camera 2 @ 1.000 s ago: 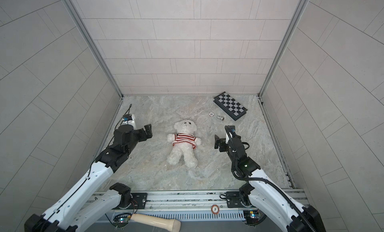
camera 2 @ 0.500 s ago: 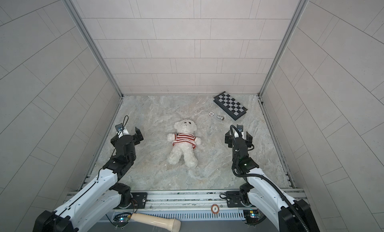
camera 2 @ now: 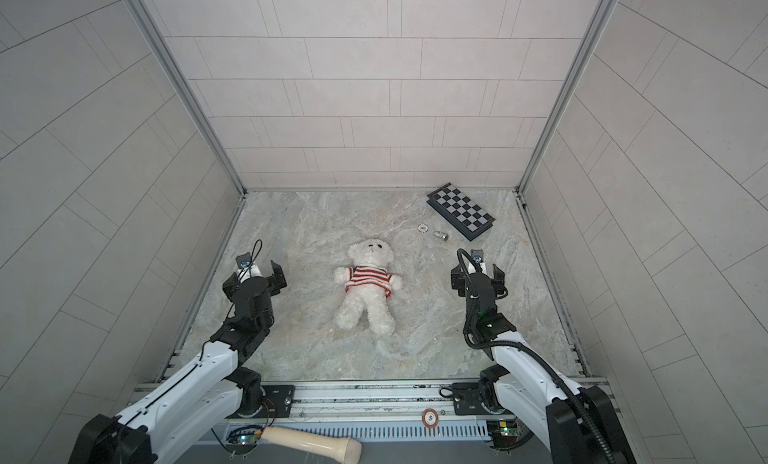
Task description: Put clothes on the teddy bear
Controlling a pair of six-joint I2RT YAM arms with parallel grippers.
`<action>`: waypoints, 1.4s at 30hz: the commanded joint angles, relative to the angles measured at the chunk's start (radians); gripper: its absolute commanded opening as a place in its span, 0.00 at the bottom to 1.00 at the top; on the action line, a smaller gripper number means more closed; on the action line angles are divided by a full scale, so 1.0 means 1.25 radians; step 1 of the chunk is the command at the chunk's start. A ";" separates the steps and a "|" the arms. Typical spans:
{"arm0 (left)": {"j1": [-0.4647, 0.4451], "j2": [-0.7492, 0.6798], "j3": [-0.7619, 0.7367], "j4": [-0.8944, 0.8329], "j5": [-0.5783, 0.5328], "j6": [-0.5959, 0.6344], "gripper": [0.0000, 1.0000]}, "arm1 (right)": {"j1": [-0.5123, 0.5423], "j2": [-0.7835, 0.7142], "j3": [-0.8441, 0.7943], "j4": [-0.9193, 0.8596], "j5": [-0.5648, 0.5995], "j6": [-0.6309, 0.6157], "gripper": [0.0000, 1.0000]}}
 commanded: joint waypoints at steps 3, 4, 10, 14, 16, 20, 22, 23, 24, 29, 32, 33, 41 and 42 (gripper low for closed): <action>0.005 -0.031 -0.034 0.002 0.000 0.004 1.00 | -0.005 -0.024 -0.008 -0.038 -0.001 -0.012 0.99; 0.005 -0.029 -0.040 0.007 0.005 0.002 1.00 | -0.005 -0.029 -0.011 -0.041 -0.003 -0.011 0.99; 0.006 0.006 -0.064 0.067 0.012 0.020 1.00 | -0.005 -0.030 -0.047 -0.011 -0.001 -0.014 0.99; 0.018 0.021 -0.070 0.106 0.025 0.024 1.00 | -0.006 -0.003 -0.047 0.027 0.001 -0.022 0.99; 0.025 0.039 -0.069 0.129 0.028 0.032 1.00 | -0.006 0.027 -0.042 0.054 0.004 -0.028 0.99; 0.042 0.083 -0.061 0.178 0.047 0.038 1.00 | -0.010 0.096 -0.031 0.129 0.006 -0.037 0.99; 0.052 0.102 -0.058 0.201 0.057 0.040 1.00 | -0.016 0.132 -0.024 0.161 0.005 -0.040 0.99; 0.058 0.113 -0.055 0.211 0.062 0.041 1.00 | -0.017 0.149 -0.020 0.178 0.005 -0.046 0.99; 0.062 0.121 -0.053 0.219 0.067 0.042 1.00 | -0.018 0.164 -0.017 0.192 0.004 -0.049 0.99; 0.080 0.168 -0.039 0.264 0.088 0.051 1.00 | -0.023 0.242 0.002 0.271 0.008 -0.068 0.99; 0.100 0.187 -0.034 0.284 0.109 0.050 1.00 | -0.034 0.272 0.008 0.308 0.009 -0.069 0.99; 0.107 0.196 -0.034 0.296 0.115 0.050 1.00 | -0.038 0.280 0.010 0.318 0.008 -0.068 0.99; 0.128 0.275 -0.013 0.382 0.156 0.051 1.00 | -0.063 0.352 0.025 0.405 -0.005 -0.065 0.99; 0.133 0.284 -0.009 0.387 0.163 0.048 1.00 | -0.065 0.358 0.027 0.412 -0.005 -0.066 0.99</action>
